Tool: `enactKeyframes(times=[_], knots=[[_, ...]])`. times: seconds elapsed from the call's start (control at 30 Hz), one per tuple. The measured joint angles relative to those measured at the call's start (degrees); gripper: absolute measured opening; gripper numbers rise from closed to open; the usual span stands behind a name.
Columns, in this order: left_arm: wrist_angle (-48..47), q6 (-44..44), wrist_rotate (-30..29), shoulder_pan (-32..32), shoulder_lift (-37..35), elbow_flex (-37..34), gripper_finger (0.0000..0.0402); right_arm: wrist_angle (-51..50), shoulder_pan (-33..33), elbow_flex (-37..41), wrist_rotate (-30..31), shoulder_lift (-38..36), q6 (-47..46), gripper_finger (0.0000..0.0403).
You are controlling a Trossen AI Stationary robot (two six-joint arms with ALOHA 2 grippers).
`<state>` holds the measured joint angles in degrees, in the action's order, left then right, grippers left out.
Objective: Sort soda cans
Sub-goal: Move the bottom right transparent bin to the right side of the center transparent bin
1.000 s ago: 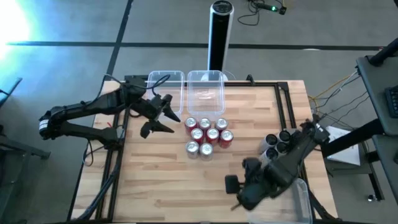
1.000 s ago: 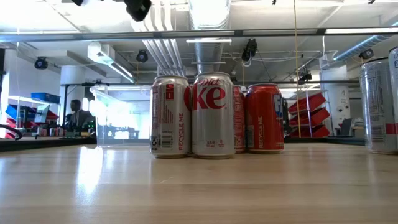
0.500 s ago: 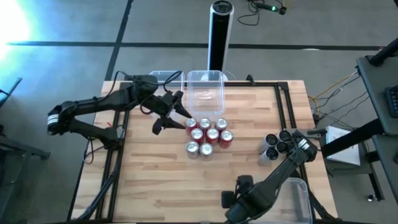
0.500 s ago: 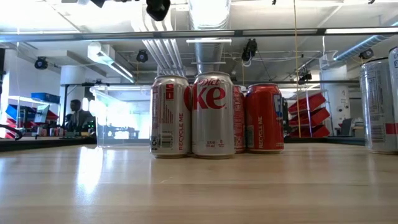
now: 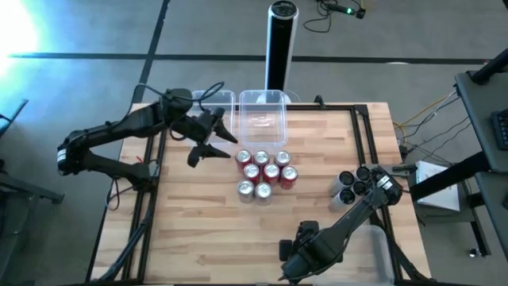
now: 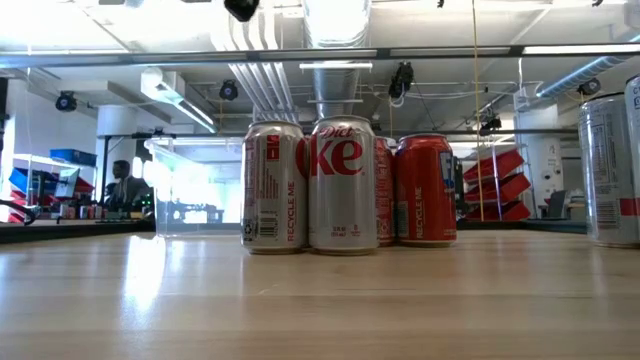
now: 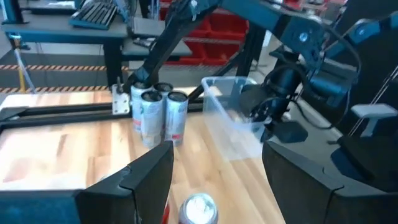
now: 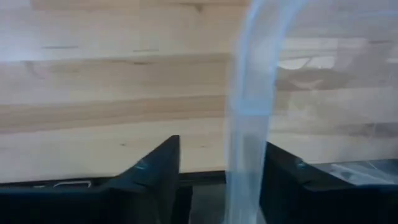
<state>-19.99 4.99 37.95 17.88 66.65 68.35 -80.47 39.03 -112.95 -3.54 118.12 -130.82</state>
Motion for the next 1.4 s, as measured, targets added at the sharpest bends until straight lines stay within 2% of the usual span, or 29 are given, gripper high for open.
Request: enactKeyframes(times=[0.23,0.37,0.57,0.83,1.03,1.1,1.23,1.4], knots=[[-3.68,1.99,-0.72,0.38,-4.56,0.39,0.0231,2.08,-0.78,0.35,0.04,1.27,0.56,0.0078],[-3.8,1.92,-2.86,0.38,-6.57,-0.29,0.0231,3.67,-1.57,0.39,0.07,1.78,1.13,0.0052],[-3.97,1.86,-3.05,0.38,-8.11,-0.96,0.0231,4.5,-3.19,-0.54,-0.28,1.61,3.3,0.0024],[-5.25,1.55,-3.1,0.38,-8.88,-1.39,0.0231,4.11,-4.98,-7.08,0.66,1.36,10.0,0.0017],[-5.46,1.38,-3.05,0.38,-9.33,-1.39,0.0231,2.58,-5.49,-17.78,1.84,1.23,15.69,0.0015],[-5.46,1.38,-3.05,0.38,-9.35,-1.39,0.0231,1.23,-5.54,-21.84,4.2,1.21,17.19,0.0015],[-5.43,1.44,-3.03,0.38,-9.44,-1.41,0.0231,5.27,-5.81,-20.59,8.68,-3.29,20.09,0.0015],[-5.55,1.53,-2.99,0.43,-10.15,-1.43,0.0231,8.37,-6.08,-20.59,12.97,-8.25,27.93,0.0013]])
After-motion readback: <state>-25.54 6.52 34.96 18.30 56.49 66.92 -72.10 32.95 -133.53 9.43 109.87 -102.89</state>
